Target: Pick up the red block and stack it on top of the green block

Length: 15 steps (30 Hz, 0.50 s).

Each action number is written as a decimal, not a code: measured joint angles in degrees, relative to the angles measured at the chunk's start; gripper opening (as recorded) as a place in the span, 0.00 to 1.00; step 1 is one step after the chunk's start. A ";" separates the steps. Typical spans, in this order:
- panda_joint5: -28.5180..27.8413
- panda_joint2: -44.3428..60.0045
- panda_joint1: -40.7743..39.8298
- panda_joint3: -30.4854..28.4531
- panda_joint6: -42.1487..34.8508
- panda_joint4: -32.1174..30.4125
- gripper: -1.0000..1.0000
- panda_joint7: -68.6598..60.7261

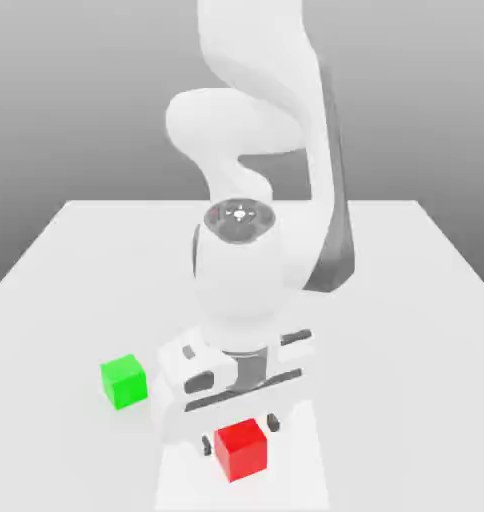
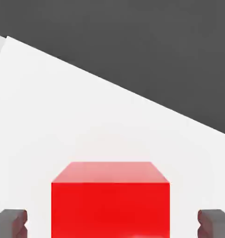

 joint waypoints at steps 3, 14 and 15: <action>-0.07 0.00 -0.03 0.01 -0.06 0.00 0.00 0.07; -7.56 -15.79 -4.99 -4.89 -10.48 -4.98 0.00 -1.46; -8.77 -17.44 -6.87 -5.89 -10.93 -6.09 0.00 -2.88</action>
